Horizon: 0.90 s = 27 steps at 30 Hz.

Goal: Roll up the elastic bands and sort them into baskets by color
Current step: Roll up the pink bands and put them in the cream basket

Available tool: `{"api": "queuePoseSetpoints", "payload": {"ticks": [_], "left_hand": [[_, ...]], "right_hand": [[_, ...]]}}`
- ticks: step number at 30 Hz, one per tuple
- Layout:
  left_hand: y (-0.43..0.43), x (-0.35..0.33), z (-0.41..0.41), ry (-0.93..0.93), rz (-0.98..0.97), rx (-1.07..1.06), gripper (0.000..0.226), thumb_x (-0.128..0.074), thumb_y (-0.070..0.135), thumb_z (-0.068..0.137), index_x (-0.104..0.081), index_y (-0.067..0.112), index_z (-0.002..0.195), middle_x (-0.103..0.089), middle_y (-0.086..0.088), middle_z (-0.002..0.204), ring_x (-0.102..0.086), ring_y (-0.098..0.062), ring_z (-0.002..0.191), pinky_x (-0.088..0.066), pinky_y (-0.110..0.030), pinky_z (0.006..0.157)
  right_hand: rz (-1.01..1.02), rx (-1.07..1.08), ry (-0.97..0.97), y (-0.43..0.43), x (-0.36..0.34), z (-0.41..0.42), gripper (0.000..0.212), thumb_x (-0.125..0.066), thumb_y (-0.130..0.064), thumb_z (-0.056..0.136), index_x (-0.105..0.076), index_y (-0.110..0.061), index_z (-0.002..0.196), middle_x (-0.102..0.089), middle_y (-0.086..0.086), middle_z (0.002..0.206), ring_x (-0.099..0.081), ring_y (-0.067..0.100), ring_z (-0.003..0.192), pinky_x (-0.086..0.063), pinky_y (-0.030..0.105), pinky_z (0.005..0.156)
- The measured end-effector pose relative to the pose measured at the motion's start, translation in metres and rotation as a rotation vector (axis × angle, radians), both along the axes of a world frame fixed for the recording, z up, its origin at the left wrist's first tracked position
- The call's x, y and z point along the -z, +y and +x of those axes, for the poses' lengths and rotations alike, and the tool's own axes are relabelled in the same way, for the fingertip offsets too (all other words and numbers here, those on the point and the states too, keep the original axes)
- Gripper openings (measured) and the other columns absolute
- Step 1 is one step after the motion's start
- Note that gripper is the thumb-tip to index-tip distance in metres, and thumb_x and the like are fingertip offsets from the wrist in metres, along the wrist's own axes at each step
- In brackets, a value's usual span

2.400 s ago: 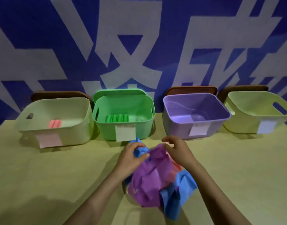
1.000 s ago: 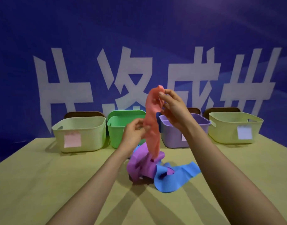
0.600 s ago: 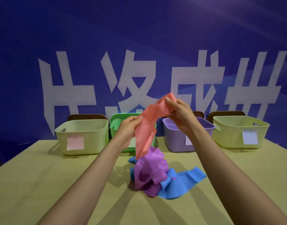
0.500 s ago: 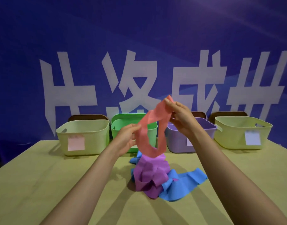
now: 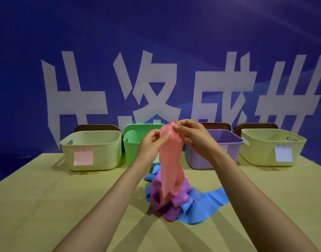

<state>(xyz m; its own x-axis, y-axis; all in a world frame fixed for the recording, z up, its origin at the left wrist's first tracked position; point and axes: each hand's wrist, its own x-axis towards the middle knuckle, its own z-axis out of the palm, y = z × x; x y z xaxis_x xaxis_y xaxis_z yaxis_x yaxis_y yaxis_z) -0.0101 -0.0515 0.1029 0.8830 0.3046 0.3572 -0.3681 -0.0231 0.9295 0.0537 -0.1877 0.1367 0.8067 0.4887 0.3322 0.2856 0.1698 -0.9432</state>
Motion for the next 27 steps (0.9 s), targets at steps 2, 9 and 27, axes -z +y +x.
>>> {"api": "queuePoseSetpoints", "payload": {"ticks": [2, 9, 27], "left_hand": [[0.003, -0.003, 0.001, -0.031, -0.068, -0.024, 0.007, -0.059, 0.014, 0.091, -0.065, 0.011, 0.093, -0.065, -0.001, 0.086, -0.058, -0.012, 0.083, -0.048, -0.024, 0.072], [0.007, -0.020, -0.002, -0.022, -0.142, 0.138, 0.027, -0.042, -0.004, 0.094, -0.064, 0.011, 0.100, -0.067, -0.004, 0.091, -0.062, -0.011, 0.081, -0.050, -0.018, 0.072], [0.015, -0.029, -0.002, 0.040, -0.236, 0.116, 0.012, -0.066, 0.013, 0.086, -0.069, 0.012, 0.097, -0.070, -0.003, 0.085, -0.064, -0.013, 0.074, -0.053, -0.021, 0.065]], "right_hand": [[-0.002, 0.024, -0.024, -0.002, 0.002, 0.002, 0.004, -0.062, -0.018, 0.091, -0.061, -0.014, 0.092, -0.062, 0.003, 0.091, -0.059, 0.013, 0.085, -0.049, 0.025, 0.074], [0.002, 0.025, -0.197, 0.004, 0.005, 0.001, 0.004, -0.055, -0.016, 0.095, -0.053, -0.012, 0.094, -0.058, 0.002, 0.088, -0.058, 0.008, 0.079, -0.051, 0.018, 0.068], [-0.236, 0.073, -0.441, 0.001, -0.001, -0.002, 0.024, -0.051, -0.001, 0.094, -0.063, -0.015, 0.109, -0.066, -0.003, 0.103, -0.065, 0.006, 0.092, -0.055, 0.020, 0.077]]}}
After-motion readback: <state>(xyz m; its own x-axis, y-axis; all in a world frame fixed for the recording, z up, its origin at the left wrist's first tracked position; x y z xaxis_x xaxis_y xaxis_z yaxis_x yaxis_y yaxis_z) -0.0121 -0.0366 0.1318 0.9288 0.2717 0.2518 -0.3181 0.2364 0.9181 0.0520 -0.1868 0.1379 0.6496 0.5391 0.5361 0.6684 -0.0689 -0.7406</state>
